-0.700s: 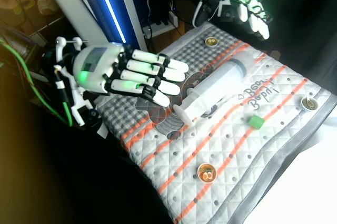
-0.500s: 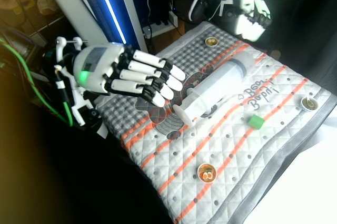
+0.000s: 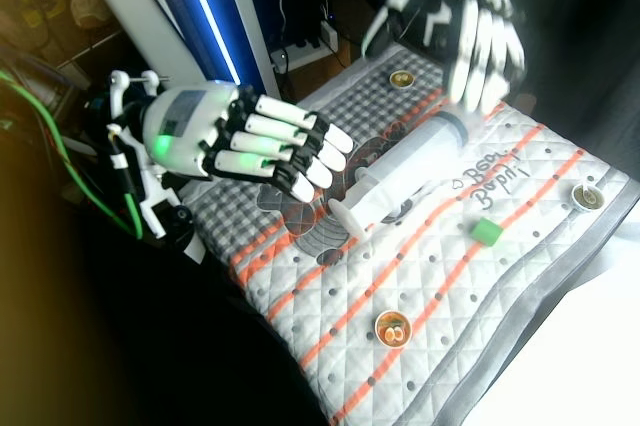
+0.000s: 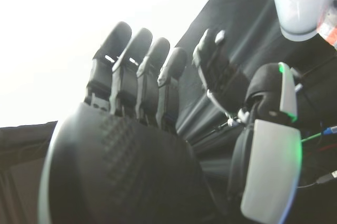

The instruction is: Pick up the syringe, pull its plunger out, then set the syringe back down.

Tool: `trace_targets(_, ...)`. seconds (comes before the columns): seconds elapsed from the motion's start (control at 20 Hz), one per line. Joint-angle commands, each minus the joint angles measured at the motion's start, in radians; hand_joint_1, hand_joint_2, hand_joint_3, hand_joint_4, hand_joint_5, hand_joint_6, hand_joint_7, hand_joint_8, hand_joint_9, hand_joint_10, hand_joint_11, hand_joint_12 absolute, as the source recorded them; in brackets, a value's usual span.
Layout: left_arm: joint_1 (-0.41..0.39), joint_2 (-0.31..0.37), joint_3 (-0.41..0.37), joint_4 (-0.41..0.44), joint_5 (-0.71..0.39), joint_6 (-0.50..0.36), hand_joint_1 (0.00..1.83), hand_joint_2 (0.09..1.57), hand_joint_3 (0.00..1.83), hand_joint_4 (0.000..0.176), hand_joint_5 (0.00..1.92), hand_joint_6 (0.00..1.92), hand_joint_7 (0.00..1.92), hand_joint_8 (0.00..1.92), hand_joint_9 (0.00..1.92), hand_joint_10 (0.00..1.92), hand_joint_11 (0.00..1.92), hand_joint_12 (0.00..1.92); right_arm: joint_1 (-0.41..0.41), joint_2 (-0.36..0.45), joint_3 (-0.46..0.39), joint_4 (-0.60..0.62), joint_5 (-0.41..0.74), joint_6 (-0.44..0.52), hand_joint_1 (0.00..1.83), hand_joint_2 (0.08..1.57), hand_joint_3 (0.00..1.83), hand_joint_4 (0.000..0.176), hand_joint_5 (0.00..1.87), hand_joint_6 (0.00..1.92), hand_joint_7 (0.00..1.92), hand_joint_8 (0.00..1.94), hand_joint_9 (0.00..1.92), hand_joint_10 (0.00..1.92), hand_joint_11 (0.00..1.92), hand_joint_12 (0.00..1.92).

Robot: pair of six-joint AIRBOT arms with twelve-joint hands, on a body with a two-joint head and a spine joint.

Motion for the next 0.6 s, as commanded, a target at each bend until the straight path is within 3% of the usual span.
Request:
trace_targets(0.0, -0.021, -0.015, 0.007, -0.048, 0.066, 0.081, 0.88, 0.74, 0.0, 0.0, 0.41, 0.0, 0.38, 0.0, 0.28, 0.09, 0.0, 1.0, 0.006, -0.003, 0.005, -0.02, 0.12, 0.0, 0.97, 0.93, 0.0, 0.0, 0.41, 0.44, 0.36, 0.61, 0.16, 0.87, 0.0, 1.24)
trace_targets(0.1, -0.023, -0.061, 0.039, -0.141, 0.024, 0.223, 0.86, 0.75, 0.0, 0.0, 0.42, 0.0, 0.38, 0.0, 0.29, 0.08, 0.0, 1.09, 0.006, -0.003, 0.005, -0.02, 0.12, 0.0, 0.97, 0.93, 0.0, 0.0, 0.43, 0.41, 0.42, 0.53, 0.22, 0.85, 0.0, 1.33)
trace_targets(0.25, -0.022, -0.136, 0.131, -0.203, -0.039, 0.232, 0.88, 0.75, 0.0, 0.0, 0.45, 0.01, 0.42, 0.01, 0.34, 0.08, 0.0, 1.24, 0.006, -0.003, 0.006, -0.021, 0.12, 0.008, 0.97, 0.94, 0.0, 0.0, 0.43, 0.38, 0.45, 0.53, 0.26, 0.91, 0.0, 1.37)
trace_targets(0.45, -0.008, -0.22, 0.244, -0.262, -0.115, 0.232, 0.92, 0.78, 0.01, 0.0, 0.4, 0.0, 0.36, 0.0, 0.28, 0.05, 0.0, 1.02, 0.006, -0.005, 0.007, -0.022, 0.12, 0.009, 0.94, 0.95, 0.01, 0.0, 0.44, 0.36, 0.46, 0.54, 0.28, 0.91, 0.0, 1.39)
trace_targets(0.5, -0.001, -0.243, 0.275, -0.279, -0.137, 0.232, 0.91, 0.8, 0.01, 0.0, 0.4, 0.0, 0.38, 0.01, 0.31, 0.05, 0.0, 1.07, 0.006, -0.005, 0.007, -0.022, 0.12, 0.009, 0.96, 0.94, 0.0, 0.0, 0.46, 0.36, 0.46, 0.57, 0.28, 0.95, 0.0, 1.42)
trace_targets(0.55, 0.003, -0.253, 0.291, -0.288, -0.153, 0.232, 0.82, 0.79, 0.0, 0.0, 0.37, 0.0, 0.37, 0.01, 0.33, 0.06, 0.0, 1.28, 0.006, -0.005, 0.007, -0.022, 0.12, 0.01, 0.95, 0.95, 0.0, 0.0, 0.48, 0.34, 0.44, 0.67, 0.27, 1.03, 0.0, 1.44)
